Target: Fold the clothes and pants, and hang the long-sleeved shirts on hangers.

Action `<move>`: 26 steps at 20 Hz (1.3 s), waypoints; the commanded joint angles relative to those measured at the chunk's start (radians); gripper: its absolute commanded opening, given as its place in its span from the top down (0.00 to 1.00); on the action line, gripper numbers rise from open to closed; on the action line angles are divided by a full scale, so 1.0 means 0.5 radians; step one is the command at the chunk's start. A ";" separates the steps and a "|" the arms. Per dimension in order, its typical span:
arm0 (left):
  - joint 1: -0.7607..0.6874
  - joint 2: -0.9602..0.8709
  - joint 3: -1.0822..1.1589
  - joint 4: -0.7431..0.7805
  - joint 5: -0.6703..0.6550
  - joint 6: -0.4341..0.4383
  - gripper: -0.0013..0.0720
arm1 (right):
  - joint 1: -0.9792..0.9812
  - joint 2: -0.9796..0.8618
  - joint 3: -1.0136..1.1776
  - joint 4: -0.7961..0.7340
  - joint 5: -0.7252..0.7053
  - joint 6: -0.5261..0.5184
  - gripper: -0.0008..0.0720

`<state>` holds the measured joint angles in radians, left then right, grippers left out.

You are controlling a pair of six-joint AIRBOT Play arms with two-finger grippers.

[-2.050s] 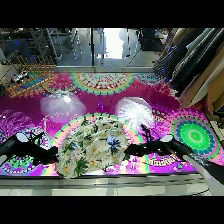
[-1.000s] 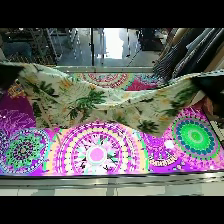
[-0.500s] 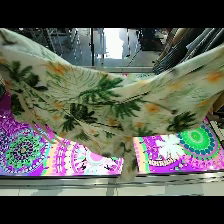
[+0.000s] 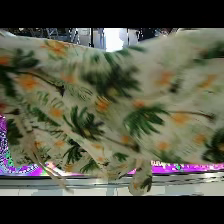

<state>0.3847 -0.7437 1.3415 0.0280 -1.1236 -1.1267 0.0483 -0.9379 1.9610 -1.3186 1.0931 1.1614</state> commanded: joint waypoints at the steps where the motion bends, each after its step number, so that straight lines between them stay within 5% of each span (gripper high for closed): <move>1: -0.289 -0.343 -0.209 0.484 0.267 -0.068 0.97 | -0.001 -0.455 -0.250 -0.026 -0.060 0.044 0.98; 4: -0.542 -0.953 -0.258 0.499 0.787 0.124 0.97 | -0.002 -1.066 -0.301 0.010 -0.376 0.154 0.98; 7: -0.539 -1.478 -0.134 0.499 1.313 0.199 0.93 | -0.001 -1.531 -0.300 0.137 -0.989 0.387 0.95; 8: -0.508 -1.603 -0.054 0.499 1.340 0.227 0.62 | -0.001 -1.635 -0.299 0.199 -1.128 0.432 0.58; 9: -0.464 -1.701 0.027 0.508 1.305 0.249 0.09 | -0.002 -1.692 -0.288 0.228 -1.113 0.449 0.15; 10: -0.404 -1.757 0.090 0.529 1.208 0.249 0.04 | -0.019 -1.704 -0.286 0.214 -0.960 0.449 0.11; 14: -0.118 -1.751 0.127 0.944 0.584 0.107 0.04 | -0.146 -1.666 -0.308 0.225 0.055 0.407 0.14; 18: 0.040 -1.751 0.127 2.021 -0.006 -0.708 0.04 | -0.124 -1.666 -0.638 0.533 0.712 0.292 0.20; 20: 0.045 -1.751 0.126 2.335 -0.232 -0.755 0.04 | -0.035 -1.665 -0.855 0.593 0.750 0.293 0.20; 23: 0.043 -1.751 0.125 2.381 -0.405 -0.732 0.04 | 0.124 -1.666 -1.003 0.424 0.416 0.211 0.08; 26: 0.015 -1.751 0.125 2.370 -0.449 -0.732 0.04 | 0.245 -1.680 -1.003 0.399 0.175 0.131 0.08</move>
<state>0.3973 -1.6184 1.4033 1.1530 -1.2697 -1.4681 0.1169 -1.7721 1.4902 -1.0958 1.2705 1.2659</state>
